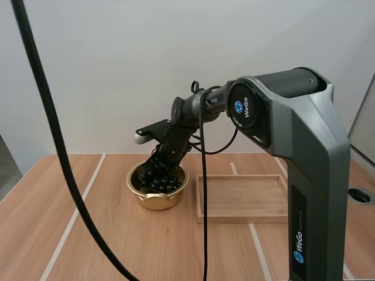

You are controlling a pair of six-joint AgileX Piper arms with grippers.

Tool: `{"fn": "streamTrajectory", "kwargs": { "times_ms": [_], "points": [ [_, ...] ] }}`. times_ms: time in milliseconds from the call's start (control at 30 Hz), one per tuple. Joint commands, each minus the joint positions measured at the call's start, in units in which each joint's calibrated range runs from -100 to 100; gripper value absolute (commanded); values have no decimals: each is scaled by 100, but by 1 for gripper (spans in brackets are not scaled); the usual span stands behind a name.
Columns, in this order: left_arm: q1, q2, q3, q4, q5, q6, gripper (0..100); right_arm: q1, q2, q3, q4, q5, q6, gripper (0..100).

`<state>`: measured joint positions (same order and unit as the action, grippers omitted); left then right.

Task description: Open the pot, put the grape inside, and close it

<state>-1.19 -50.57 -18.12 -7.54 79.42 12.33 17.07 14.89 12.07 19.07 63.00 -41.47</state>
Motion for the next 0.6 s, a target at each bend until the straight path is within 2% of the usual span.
{"fn": "streamTrajectory", "kwargs": {
  "times_ms": [0,367,567],
  "points": [
    [10,-34,-53,13,5,-38,0,3,-15,24,-144,-1,-22,0],
    [10,-34,-53,13,5,-38,0,3,25,24,-251,-527,-22,0],
    [10,-34,-53,13,88,-38,0,3,451,10,-310,-619,-22,0]
  ]
}}
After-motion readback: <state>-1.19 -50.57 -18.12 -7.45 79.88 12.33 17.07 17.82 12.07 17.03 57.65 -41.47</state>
